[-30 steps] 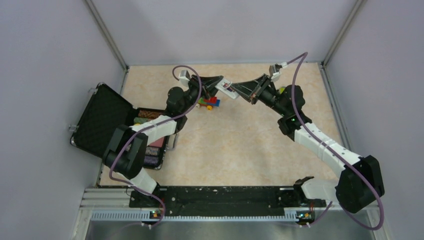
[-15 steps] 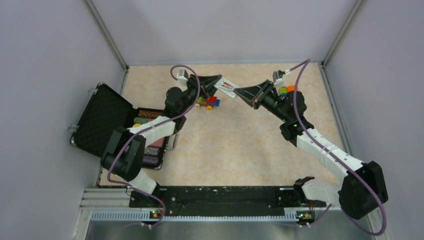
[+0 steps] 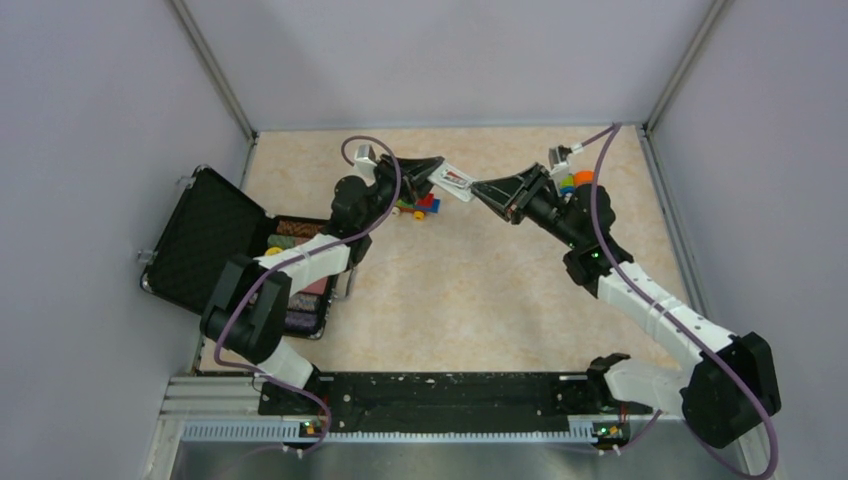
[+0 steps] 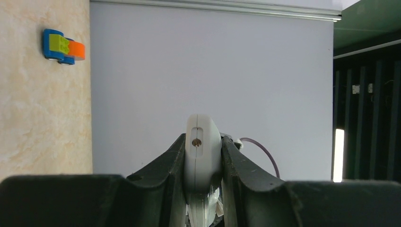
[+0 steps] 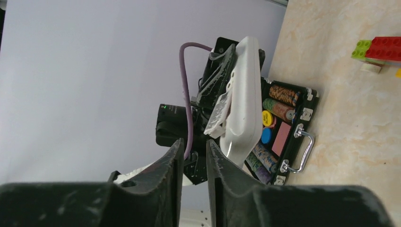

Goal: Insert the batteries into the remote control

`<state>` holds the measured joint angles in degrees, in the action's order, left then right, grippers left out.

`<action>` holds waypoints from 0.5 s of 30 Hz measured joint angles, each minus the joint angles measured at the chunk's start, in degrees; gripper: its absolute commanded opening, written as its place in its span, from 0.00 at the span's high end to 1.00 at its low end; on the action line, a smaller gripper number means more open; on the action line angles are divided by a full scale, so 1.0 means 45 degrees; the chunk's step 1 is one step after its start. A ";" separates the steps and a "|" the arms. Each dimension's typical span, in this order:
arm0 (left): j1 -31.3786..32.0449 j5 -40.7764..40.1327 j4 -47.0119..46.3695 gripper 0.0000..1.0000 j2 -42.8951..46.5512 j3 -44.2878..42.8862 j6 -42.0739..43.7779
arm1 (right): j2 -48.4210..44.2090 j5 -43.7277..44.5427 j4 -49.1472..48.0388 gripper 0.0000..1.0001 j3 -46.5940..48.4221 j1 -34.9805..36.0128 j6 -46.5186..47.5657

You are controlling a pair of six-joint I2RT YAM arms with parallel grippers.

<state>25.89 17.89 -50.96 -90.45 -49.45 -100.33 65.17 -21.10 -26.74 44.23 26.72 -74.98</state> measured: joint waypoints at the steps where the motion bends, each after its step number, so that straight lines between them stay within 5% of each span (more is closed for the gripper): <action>1: 0.0000 -0.0005 0.0097 1.00 0.0000 0.0015 0.0131 | -0.0112 -0.0005 0.0155 0.64 0.0000 -0.0005 0.0087; 6: -0.0010 -0.0063 0.0563 1.00 0.0005 0.0092 0.1005 | -0.1059 -0.0049 0.1404 0.42 0.0019 -0.0180 0.1001; 12: -0.0029 -0.0087 0.1039 1.00 0.0306 0.0500 0.2132 | -0.1243 -0.0233 0.4333 0.28 0.1054 -0.0374 0.3235; 15: -0.0029 0.0019 0.1112 1.00 0.0442 0.0646 0.2623 | -0.0573 -0.0471 0.6334 0.06 0.2569 -0.0389 0.5119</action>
<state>25.76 17.98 -45.95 -88.47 -46.54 -88.53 62.59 -23.22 1.76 55.79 24.97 -51.94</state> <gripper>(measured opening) 0.318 0.760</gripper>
